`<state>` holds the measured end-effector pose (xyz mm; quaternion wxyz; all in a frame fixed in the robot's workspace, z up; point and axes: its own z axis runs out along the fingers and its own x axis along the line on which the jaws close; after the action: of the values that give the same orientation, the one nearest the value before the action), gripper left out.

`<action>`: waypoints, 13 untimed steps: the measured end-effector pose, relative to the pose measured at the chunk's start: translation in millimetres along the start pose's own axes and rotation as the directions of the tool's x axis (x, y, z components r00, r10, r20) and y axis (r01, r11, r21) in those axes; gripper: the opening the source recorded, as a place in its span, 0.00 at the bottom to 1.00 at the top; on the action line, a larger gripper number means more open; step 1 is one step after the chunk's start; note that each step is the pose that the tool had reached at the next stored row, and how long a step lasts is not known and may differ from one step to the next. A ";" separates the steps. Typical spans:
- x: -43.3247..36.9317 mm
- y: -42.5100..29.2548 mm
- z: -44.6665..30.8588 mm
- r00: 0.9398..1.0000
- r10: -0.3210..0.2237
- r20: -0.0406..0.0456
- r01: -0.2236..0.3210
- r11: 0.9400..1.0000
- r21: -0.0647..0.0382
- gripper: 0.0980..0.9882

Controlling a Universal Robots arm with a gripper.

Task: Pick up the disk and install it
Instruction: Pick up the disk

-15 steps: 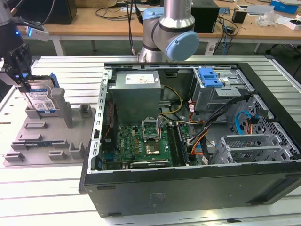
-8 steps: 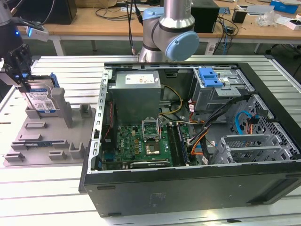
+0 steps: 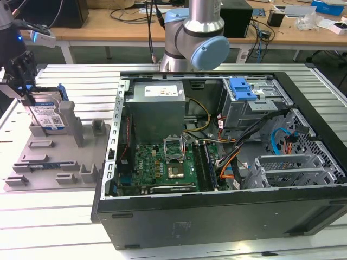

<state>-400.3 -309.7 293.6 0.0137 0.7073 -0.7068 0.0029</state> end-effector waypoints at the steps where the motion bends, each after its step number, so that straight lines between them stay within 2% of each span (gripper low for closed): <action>1: 0.0 0.0 0.0 1.000 0.000 0.000 0.000 1.000 0.000 0.33; 13: 0.0 0.0 0.1 1.000 0.000 0.000 0.000 1.000 0.000 0.33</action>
<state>-400.3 -309.7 293.5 0.0137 0.7073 -0.7068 0.0030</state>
